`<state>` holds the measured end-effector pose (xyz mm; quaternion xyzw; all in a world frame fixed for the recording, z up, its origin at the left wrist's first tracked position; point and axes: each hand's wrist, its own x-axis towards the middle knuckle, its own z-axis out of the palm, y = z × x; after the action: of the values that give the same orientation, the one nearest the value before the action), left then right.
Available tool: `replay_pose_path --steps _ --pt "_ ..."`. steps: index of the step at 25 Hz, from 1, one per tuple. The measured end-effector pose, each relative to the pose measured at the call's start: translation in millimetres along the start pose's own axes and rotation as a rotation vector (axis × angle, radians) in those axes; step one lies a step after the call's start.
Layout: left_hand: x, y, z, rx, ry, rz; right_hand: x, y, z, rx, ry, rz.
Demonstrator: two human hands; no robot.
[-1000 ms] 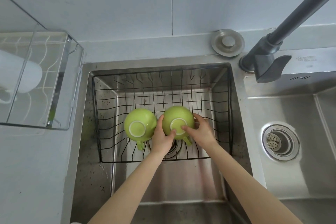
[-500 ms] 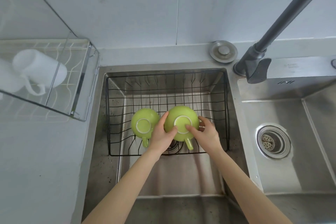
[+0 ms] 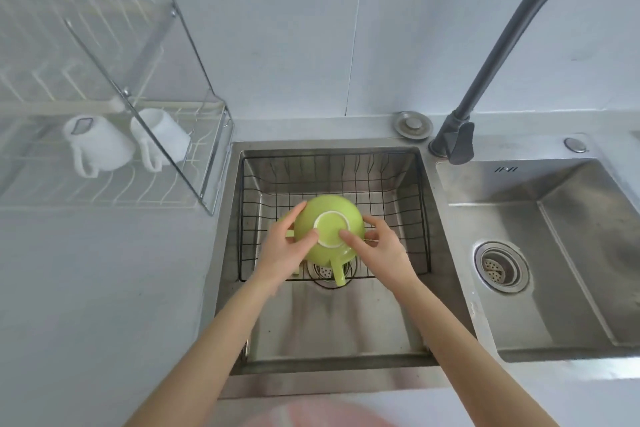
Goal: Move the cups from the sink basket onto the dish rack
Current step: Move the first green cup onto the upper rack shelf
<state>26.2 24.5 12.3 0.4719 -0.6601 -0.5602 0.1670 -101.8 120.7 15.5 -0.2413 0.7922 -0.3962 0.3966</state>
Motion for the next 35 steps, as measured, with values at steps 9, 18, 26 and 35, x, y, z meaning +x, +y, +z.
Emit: replay_pose_path --steps 9,18,26,35 --pt "-49.7 -11.6 -97.2 0.128 0.045 0.07 -54.8 -37.6 68.2 -0.159 -0.079 -0.133" --pt "-65.9 -30.7 -201.7 0.095 0.02 0.13 -85.4 -84.7 154.7 -0.176 -0.046 -0.185" --pt "-69.2 -48.9 -278.8 0.216 -0.094 0.21 -101.3 -119.3 211.7 -0.177 -0.036 -0.225" --pt "-73.1 -51.3 -346.0 0.25 -0.197 0.275 -115.7 -146.9 243.5 -0.261 -0.117 -0.364"
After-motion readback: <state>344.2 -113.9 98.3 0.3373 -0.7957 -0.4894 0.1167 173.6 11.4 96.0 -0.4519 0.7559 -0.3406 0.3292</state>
